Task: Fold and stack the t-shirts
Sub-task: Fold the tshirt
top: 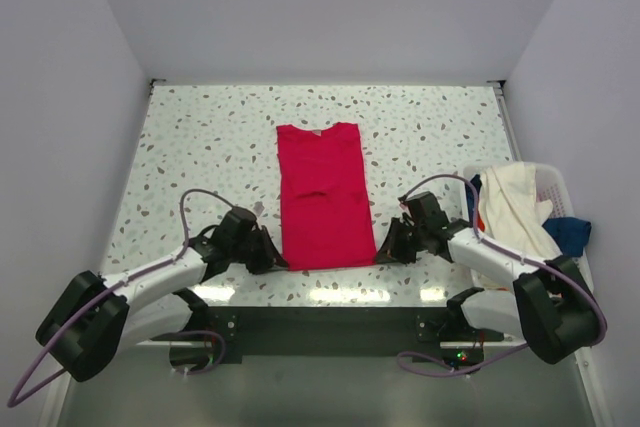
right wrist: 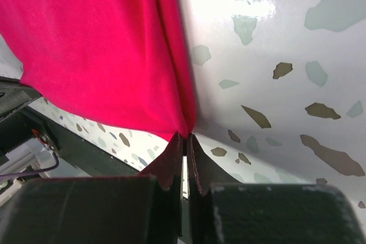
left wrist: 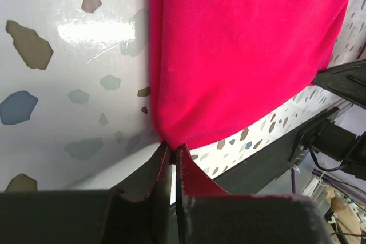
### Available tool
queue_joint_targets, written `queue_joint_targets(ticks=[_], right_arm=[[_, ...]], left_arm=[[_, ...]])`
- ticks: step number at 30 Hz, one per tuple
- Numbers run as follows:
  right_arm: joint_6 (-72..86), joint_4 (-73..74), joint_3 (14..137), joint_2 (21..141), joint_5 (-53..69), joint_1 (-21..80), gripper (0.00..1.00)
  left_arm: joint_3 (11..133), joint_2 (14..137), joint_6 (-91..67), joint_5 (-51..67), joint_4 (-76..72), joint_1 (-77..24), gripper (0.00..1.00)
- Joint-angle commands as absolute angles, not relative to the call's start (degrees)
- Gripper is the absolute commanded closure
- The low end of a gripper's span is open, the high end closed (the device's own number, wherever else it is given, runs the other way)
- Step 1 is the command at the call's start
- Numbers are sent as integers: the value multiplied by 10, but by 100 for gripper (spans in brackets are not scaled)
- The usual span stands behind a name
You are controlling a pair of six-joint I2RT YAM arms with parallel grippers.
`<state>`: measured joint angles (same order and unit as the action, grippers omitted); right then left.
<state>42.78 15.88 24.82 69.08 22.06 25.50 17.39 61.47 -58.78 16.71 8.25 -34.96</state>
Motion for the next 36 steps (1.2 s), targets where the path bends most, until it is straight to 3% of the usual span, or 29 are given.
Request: queue_joint_targets(ticks=[1, 9, 16, 22, 29, 36], right_arm=[[421, 178, 246, 663, 214, 257, 100], [410, 214, 222, 592, 238, 277, 100], [449, 271, 208, 491, 200, 357, 100], [445, 374, 248, 395, 145, 363, 100], [382, 404, 360, 462, 70, 363, 100], [349, 386, 485, 572, 11, 363, 100]], left_arm=[[200, 594, -569, 147, 114, -352, 99], [200, 545, -570, 136, 163, -380, 100], [211, 475, -613, 99, 230, -453, 100], [261, 446, -610, 70, 268, -475, 100], [356, 534, -553, 41, 262, -473, 100], [438, 591, -477, 76, 239, -387, 100]])
